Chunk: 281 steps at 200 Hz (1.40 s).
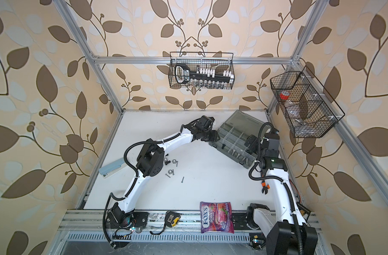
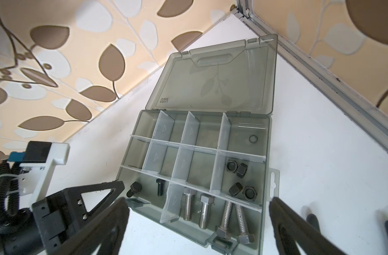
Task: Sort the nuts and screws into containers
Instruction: 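Move the left gripper back over the pile of bolts and nuts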
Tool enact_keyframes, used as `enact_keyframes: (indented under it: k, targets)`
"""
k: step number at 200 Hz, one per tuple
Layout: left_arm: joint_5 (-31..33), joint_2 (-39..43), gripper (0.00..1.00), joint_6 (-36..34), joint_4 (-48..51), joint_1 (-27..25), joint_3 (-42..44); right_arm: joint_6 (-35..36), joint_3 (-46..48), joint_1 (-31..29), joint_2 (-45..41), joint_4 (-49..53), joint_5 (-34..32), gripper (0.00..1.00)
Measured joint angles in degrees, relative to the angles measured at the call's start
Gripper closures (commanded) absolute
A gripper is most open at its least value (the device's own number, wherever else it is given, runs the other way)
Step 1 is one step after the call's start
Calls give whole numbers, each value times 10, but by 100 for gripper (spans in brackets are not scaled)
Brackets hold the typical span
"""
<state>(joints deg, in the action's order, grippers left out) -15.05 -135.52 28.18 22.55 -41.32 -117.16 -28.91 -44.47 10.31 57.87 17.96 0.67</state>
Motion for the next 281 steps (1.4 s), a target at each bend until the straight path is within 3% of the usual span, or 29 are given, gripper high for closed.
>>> enact_keyframes:
  k: [59,108,133,173,281]
  targets:
    - [82,207,41,12,-1,21,200,0,0,0,0,0,1,0]
    - [151,334,38,40,38,108,357,1,0,0,0,0,5,0]
    - [188,353,39,38,80,136,416,2,0,0,0,0,5,0]
    - [215,367,47,13,135,131,473,2,0,0,3,0,9,0]
    - [181,383,51,-56,168,129,516,-7,0,0,8,-1,8,0]
